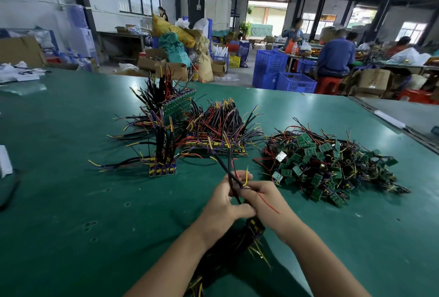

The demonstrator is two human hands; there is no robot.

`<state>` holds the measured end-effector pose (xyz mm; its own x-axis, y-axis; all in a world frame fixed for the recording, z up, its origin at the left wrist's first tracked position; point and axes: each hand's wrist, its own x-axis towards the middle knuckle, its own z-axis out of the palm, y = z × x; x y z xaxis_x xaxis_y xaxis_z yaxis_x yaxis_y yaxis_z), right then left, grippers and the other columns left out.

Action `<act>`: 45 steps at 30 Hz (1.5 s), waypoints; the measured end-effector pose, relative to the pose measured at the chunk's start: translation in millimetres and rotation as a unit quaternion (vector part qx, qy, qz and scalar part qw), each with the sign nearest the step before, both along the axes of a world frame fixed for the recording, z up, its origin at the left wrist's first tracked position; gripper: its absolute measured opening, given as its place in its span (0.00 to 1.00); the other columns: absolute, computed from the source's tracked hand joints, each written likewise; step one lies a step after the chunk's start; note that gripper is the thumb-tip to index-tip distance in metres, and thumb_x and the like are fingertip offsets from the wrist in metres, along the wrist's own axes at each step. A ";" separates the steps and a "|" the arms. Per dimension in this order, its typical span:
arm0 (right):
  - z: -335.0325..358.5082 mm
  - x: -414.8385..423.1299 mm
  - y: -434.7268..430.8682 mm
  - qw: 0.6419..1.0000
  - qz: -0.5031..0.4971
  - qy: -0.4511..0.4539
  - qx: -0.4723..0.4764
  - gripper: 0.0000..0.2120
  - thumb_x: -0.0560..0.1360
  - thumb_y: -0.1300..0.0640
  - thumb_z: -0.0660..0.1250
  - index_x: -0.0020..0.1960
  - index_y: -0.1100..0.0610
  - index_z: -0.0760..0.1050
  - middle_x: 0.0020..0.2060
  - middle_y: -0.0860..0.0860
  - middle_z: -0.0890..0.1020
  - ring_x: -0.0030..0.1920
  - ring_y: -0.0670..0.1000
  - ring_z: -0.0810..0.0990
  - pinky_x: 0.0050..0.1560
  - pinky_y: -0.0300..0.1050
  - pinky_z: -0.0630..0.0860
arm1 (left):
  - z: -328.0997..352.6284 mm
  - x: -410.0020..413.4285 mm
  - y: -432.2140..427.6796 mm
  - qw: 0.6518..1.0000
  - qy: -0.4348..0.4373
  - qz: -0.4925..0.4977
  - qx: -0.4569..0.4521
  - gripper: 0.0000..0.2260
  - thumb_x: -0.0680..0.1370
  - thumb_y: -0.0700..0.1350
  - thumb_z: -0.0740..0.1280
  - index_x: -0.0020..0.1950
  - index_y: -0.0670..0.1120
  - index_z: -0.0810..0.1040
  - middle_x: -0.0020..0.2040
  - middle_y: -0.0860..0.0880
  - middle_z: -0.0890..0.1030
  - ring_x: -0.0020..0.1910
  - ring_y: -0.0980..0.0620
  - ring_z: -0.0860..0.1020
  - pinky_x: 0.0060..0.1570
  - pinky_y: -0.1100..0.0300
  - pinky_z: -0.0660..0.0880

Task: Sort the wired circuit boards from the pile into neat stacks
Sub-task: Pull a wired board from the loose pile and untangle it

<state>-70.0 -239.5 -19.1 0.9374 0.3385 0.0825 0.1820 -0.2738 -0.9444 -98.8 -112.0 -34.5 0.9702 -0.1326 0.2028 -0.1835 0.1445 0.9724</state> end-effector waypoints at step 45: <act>68.1 86.8 -59.0 0.969 -0.178 -0.161 0.057 0.09 0.76 0.60 0.69 0.49 0.46 0.81 0.42 0.56 0.86 0.41 0.56 0.83 0.50 0.60 0.79 | -14.3 40.1 27.0 0.922 0.218 0.097 -0.306 0.12 0.75 0.32 0.56 0.47 0.42 0.77 0.39 0.46 0.83 0.31 0.51 0.78 0.35 0.58 0.74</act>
<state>16.8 -298.6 49.1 0.9125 -0.0294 0.4080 0.3856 -0.2714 -0.8818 -58.7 -85.0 -48.9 0.9706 0.0617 -0.2326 0.1253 0.6953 0.7077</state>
